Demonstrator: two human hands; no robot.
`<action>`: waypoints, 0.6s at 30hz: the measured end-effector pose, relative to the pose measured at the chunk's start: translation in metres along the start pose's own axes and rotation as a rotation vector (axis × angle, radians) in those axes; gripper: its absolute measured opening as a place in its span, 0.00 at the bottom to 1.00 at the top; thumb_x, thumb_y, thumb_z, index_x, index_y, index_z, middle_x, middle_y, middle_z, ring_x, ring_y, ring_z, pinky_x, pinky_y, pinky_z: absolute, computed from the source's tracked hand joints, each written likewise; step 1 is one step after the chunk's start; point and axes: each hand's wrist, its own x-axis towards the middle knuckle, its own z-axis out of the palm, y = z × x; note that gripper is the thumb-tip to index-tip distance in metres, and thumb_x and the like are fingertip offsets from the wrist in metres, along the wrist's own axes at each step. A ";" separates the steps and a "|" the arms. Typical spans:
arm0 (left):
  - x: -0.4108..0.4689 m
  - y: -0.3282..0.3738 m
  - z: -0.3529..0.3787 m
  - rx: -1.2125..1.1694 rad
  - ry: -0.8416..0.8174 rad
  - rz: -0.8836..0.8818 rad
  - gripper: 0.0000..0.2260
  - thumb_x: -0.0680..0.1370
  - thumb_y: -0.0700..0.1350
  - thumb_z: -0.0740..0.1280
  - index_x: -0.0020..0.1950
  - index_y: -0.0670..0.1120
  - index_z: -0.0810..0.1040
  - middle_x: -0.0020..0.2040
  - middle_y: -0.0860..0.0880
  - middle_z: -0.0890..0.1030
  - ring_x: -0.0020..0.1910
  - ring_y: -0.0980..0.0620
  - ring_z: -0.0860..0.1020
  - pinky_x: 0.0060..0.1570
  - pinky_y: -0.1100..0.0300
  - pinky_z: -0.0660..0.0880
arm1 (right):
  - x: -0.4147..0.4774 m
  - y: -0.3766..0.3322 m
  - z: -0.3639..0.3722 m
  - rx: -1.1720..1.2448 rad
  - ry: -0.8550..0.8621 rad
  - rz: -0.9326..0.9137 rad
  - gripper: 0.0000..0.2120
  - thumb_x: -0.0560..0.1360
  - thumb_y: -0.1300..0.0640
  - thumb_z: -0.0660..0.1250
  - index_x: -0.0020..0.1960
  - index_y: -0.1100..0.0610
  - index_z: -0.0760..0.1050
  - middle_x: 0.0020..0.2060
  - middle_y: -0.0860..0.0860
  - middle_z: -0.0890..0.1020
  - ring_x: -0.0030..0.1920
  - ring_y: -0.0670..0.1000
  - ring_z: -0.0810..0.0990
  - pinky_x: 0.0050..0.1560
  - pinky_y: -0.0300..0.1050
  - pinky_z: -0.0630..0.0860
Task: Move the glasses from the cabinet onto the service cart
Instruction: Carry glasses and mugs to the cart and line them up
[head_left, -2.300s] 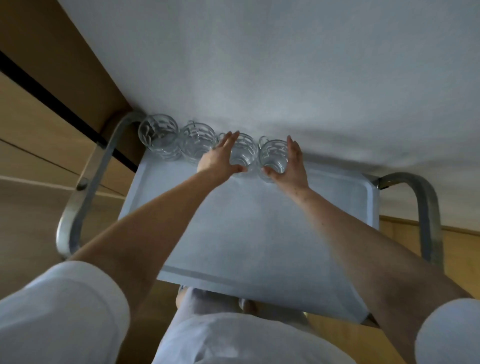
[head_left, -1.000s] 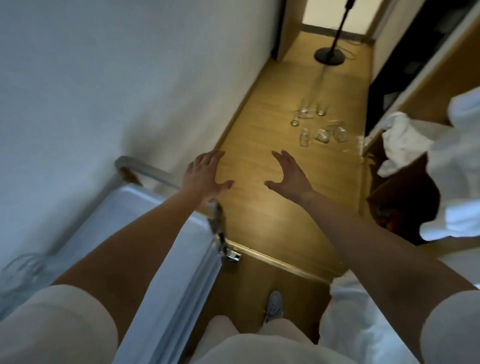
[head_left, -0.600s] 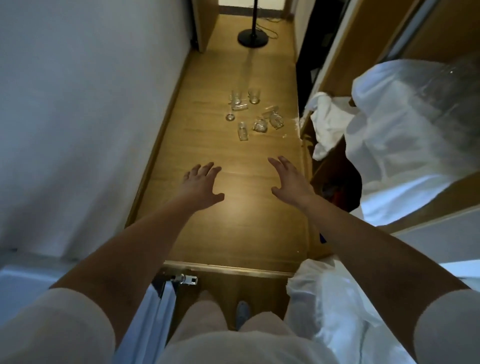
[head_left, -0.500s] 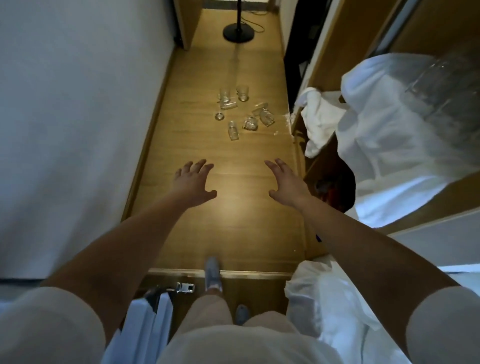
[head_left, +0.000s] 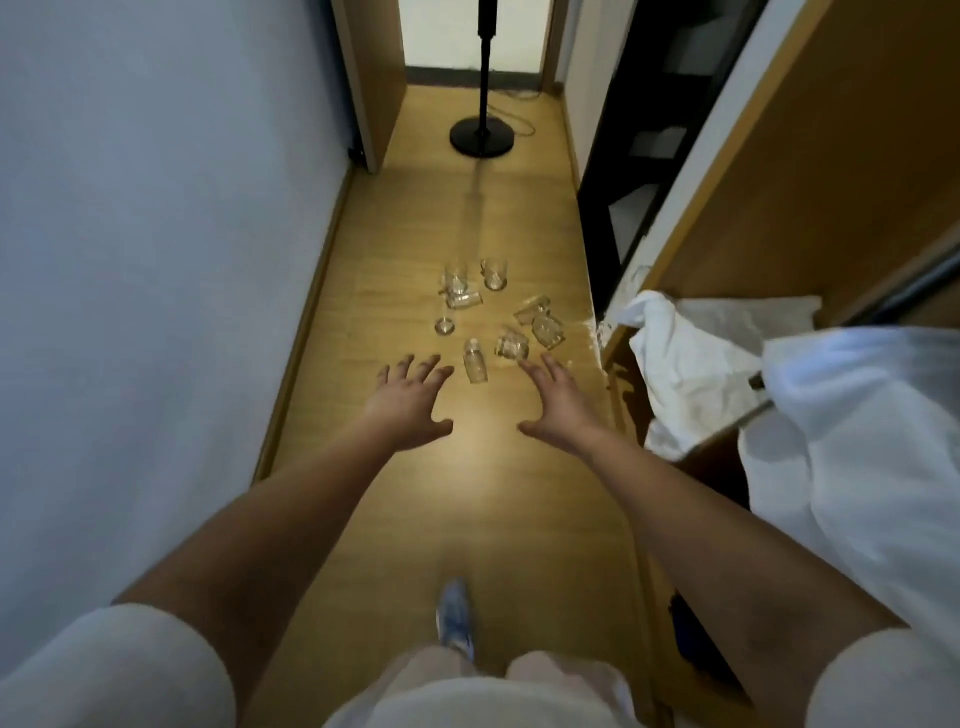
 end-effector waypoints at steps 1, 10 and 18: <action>0.024 -0.012 -0.014 0.002 -0.001 -0.005 0.36 0.75 0.61 0.63 0.78 0.54 0.50 0.79 0.51 0.48 0.77 0.43 0.47 0.74 0.43 0.49 | 0.027 -0.010 -0.010 0.029 0.010 -0.005 0.44 0.70 0.49 0.74 0.76 0.42 0.50 0.78 0.48 0.47 0.77 0.55 0.50 0.72 0.61 0.60; 0.194 -0.054 -0.046 0.069 -0.066 0.011 0.37 0.74 0.67 0.58 0.78 0.55 0.47 0.79 0.52 0.46 0.77 0.44 0.44 0.74 0.41 0.44 | 0.206 0.009 -0.055 -0.022 -0.115 0.015 0.50 0.64 0.37 0.74 0.76 0.38 0.46 0.77 0.45 0.44 0.77 0.54 0.44 0.72 0.65 0.52; 0.375 -0.057 -0.113 -0.024 -0.114 -0.079 0.38 0.73 0.73 0.45 0.78 0.56 0.43 0.78 0.50 0.40 0.77 0.42 0.39 0.73 0.41 0.39 | 0.391 0.044 -0.141 -0.344 -0.216 -0.180 0.41 0.71 0.28 0.56 0.76 0.38 0.42 0.77 0.48 0.38 0.76 0.57 0.37 0.72 0.65 0.40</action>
